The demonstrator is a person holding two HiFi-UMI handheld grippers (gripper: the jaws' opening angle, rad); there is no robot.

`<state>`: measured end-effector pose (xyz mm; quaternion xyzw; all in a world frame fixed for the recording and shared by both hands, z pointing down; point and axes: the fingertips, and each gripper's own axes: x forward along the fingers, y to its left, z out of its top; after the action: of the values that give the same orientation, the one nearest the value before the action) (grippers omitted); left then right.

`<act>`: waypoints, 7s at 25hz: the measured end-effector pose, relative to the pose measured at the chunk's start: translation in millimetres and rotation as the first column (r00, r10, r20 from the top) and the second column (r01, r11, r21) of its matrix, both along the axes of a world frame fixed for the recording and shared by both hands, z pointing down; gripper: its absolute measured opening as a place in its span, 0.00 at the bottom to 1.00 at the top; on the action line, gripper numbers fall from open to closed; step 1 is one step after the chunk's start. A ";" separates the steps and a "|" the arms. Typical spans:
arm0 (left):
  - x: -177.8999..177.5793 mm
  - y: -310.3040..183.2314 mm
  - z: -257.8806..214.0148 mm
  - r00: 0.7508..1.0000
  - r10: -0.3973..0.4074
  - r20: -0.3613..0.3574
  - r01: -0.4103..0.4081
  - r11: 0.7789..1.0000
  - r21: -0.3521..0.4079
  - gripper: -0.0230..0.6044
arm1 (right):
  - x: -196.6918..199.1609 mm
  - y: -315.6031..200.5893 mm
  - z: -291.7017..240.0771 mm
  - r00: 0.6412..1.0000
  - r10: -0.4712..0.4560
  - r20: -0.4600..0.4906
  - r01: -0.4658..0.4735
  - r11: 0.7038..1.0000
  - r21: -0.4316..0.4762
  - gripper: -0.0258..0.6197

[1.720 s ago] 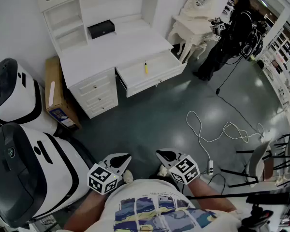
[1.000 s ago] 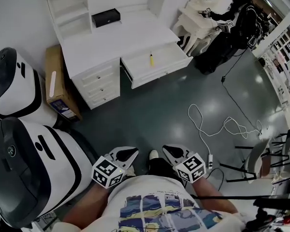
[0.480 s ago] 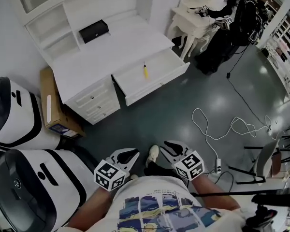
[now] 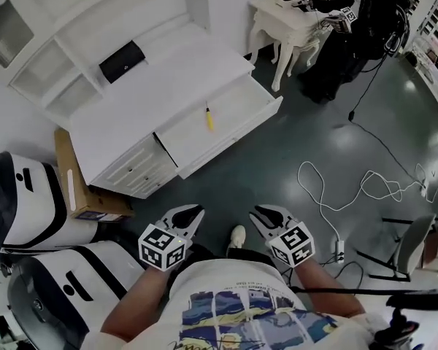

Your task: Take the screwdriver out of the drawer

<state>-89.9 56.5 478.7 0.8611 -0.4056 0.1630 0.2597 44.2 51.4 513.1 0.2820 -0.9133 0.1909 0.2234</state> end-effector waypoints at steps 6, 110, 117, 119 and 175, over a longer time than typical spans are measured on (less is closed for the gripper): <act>15.2 -73.1 15.2 0.999 -0.032 -0.007 0.031 0.999 -0.044 0.06 | 33.3 -25.9 8.2 0.997 0.073 0.017 -0.072 0.997 -0.042 0.18; -8.1 -224.6 72.4 0.986 -0.163 0.043 0.168 0.968 -0.187 0.18 | 90.9 -79.0 19.8 0.952 0.304 -0.038 -0.307 0.944 -0.119 0.10; 7.2 -183.7 46.7 0.993 -0.111 0.030 0.115 0.978 -0.173 0.18 | 85.1 -78.7 13.8 0.964 0.265 -0.031 -0.267 0.959 -0.099 0.10; 13.3 -173.5 41.9 0.995 -0.097 0.031 0.101 0.980 -0.170 0.18 | 84.7 -78.9 11.3 0.968 0.251 -0.027 -0.253 0.963 -0.094 0.10; 45.8 -108.3 35.8 0.999 -0.041 0.015 0.043 0.980 -0.192 0.18 | 83.9 -58.0 13.3 0.983 0.186 0.001 -0.186 0.980 -0.075 0.08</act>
<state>-44.0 -51.7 514.5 0.8223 -0.4074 0.2006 0.3430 128.1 -6.6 526.4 0.3568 -0.8761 0.2460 0.2113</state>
